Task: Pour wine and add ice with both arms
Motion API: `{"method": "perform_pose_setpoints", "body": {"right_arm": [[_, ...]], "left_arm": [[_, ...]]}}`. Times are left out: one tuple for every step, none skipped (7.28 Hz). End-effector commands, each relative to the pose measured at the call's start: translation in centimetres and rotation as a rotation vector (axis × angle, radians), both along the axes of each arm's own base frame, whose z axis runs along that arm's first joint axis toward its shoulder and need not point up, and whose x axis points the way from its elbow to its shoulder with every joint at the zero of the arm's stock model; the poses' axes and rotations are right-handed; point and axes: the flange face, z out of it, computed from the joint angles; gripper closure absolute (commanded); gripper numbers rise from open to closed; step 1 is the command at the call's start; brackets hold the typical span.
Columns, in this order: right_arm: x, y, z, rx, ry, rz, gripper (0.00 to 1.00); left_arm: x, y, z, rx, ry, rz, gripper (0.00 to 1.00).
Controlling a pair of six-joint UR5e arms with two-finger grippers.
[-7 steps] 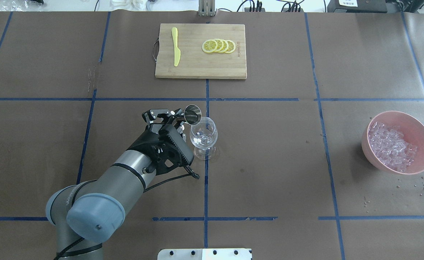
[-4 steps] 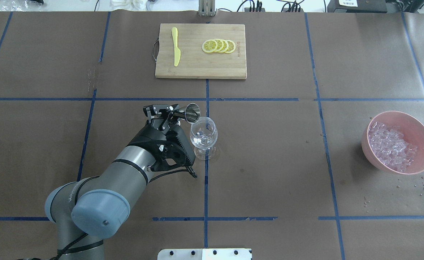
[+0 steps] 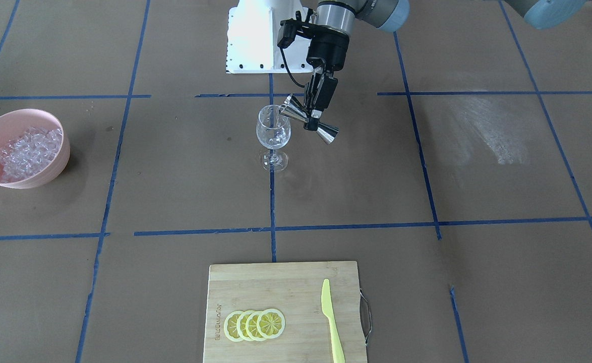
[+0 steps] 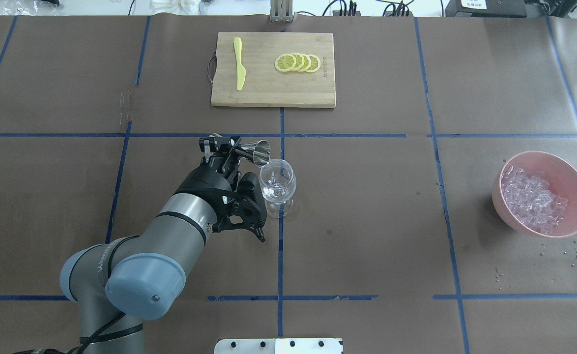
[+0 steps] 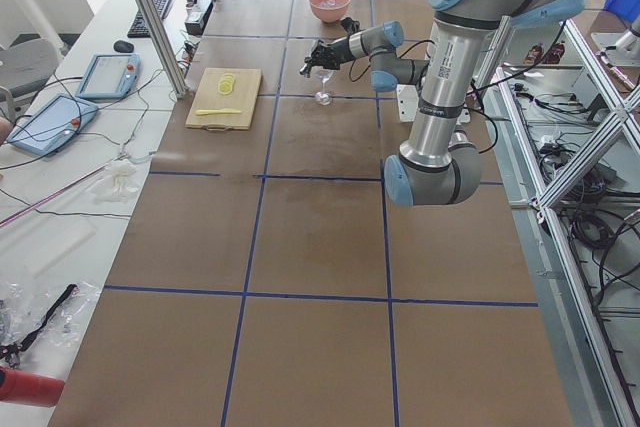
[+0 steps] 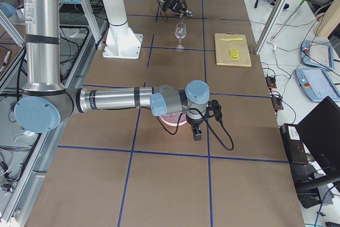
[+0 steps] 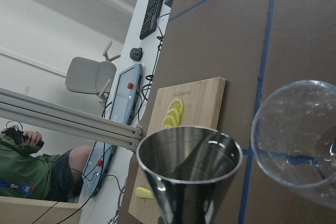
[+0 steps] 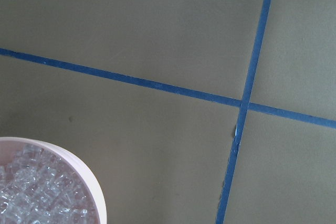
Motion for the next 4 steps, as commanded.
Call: {"method": "perform_pose_setpoints", "body": {"right_arm": [[0.01,0.0,-0.02,0.0,0.0,0.0,0.0],[0.01,0.0,-0.02,-0.001,0.0,0.001,0.0],[0.0,0.0,-0.18,0.002,-0.002,0.001,0.0],[0.0,0.0,-0.11,0.001,-0.002,0.001,0.0]], "left_arm": [[-0.12,0.01,-0.75,0.048,-0.099,0.018,1.0],[0.03,-0.03,-0.57,0.055,-0.13,0.023,1.0],[0.26,0.01,-1.04,0.058,-0.174,0.031,1.0],[0.47,0.04,-1.07,0.052,-0.214,0.034,1.0]]}}
